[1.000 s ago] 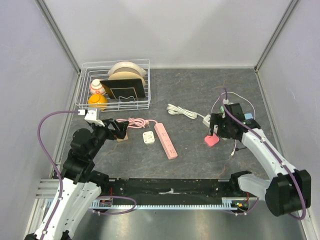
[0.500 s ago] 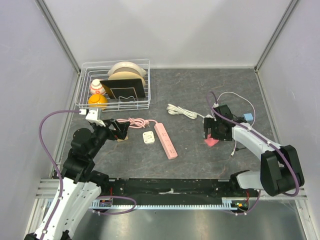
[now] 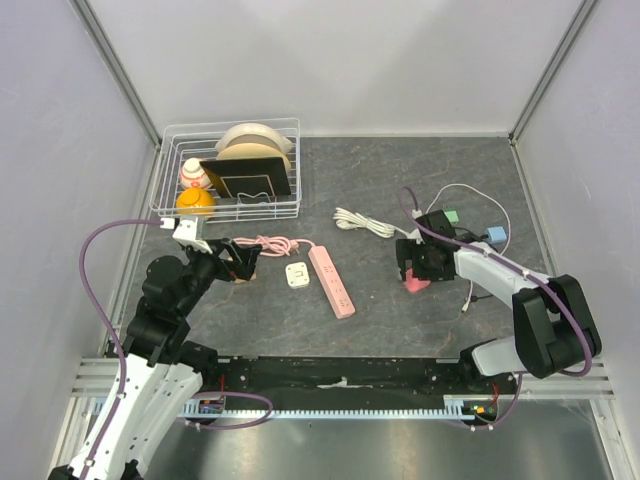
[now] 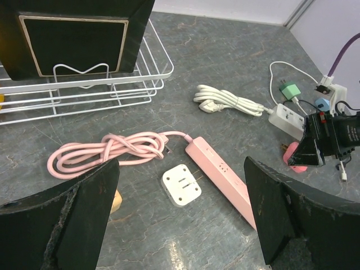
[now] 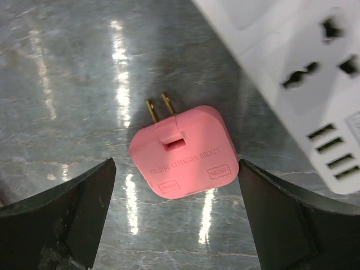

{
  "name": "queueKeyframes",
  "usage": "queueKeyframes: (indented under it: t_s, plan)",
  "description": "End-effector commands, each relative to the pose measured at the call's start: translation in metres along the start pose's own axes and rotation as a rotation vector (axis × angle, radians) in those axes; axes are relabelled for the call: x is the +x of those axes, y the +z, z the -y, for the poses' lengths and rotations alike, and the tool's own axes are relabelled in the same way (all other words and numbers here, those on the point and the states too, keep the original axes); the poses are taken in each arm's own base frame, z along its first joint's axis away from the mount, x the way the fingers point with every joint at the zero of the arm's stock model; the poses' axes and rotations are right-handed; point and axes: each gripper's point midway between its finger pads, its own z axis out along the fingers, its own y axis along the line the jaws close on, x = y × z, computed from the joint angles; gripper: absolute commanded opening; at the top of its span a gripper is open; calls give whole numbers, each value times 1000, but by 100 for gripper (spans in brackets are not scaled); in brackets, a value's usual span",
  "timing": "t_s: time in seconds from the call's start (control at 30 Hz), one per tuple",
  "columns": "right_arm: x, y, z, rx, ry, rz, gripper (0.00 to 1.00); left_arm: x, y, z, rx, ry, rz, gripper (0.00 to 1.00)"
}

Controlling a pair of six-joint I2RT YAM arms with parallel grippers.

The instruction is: Insert the plug

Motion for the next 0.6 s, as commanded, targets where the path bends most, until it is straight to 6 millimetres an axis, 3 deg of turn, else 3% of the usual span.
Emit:
queueKeyframes:
  t_s: [0.0, 0.23, 0.37, 0.47, 0.57]
  plan:
    - [-1, -4, -24, -76, -49, 24, 98, -7, -1, 7, 30, 1, 14, 100]
    - [2, -7, -29, -6, -97, 46, 98, -8, -1, 7, 29, 0, 15, 100]
    - [-2, -2, -22, 84, -106, 58, 98, -5, 0, 6, 26, -1, 8, 100]
    - [1, 3, -22, 119, -122, 49, 93, -6, 0, 7, 29, -2, 11, 100]
    - [8, 8, -25, 123, -145, 29, 81, -6, 0, 7, 31, -1, 9, 100]
